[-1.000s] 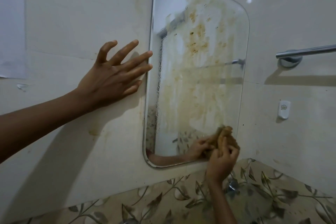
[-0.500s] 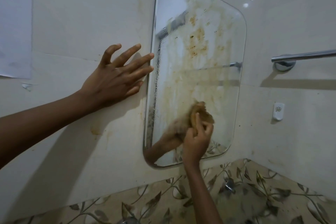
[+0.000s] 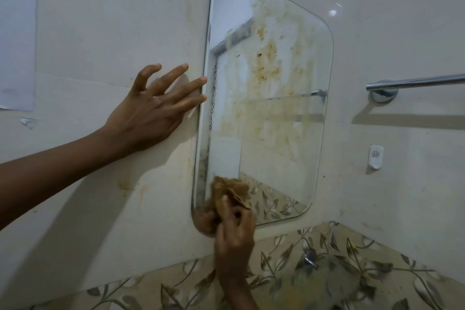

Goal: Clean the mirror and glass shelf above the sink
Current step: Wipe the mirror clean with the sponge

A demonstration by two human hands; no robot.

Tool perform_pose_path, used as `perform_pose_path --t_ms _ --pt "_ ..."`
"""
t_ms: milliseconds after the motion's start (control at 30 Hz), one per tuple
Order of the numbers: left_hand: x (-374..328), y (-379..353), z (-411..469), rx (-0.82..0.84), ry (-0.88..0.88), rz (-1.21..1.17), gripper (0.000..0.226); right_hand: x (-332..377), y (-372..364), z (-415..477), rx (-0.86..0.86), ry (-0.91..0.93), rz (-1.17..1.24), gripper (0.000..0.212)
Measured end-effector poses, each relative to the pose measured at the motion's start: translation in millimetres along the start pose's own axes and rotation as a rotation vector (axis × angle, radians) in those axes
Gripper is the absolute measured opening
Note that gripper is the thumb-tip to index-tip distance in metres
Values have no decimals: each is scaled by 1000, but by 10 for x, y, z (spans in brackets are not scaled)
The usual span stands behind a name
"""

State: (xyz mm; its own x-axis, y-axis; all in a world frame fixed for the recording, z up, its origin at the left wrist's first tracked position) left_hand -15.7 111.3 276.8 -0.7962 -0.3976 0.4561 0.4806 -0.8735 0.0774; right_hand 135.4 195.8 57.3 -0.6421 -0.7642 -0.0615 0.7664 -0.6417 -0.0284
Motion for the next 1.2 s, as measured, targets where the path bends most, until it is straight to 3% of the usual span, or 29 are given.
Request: perform_pose_path --t_ms 200,300,500,733,933,1000,1067,1200 --pt "7 -16 17 -12 -1 -2 47 -1333 319 266 -165 -830 38 43" --pt "4 -17 14 -18 5 1 47 -1706 376 704 -236 -953 52 34" --pt "5 1 14 -11 3 0 47 -1302 151 1557 -311 -820 127 31" --pt "22 56 15 -9 85 -83 53 279 -100 1606 -138 -115 171 49" --pt "19 20 4 8 46 -26 54 393 -41 791 23 198 64 42" --pt "16 0 4 10 22 15 53 139 -9 529 19 195 10 35" --pt "14 -9 7 7 21 36 52 -262 39 370 -5 107 -36 43" --pt "7 -15 17 -15 27 38 51 -1111 171 488 -62 -330 -60 50"
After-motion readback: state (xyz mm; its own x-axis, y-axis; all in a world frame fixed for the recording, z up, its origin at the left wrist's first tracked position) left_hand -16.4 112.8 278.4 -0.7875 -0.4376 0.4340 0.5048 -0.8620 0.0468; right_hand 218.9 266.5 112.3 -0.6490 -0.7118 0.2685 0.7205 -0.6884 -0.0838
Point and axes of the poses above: each hand's wrist, its own z-axis towards the middle knuckle, its own y-axis out of the back of the hand, x = y × z, the point moved 4 cm from there along z, towards the middle knuckle, and after that the axes turned 14 degrees about y, right-handed, at the moved point
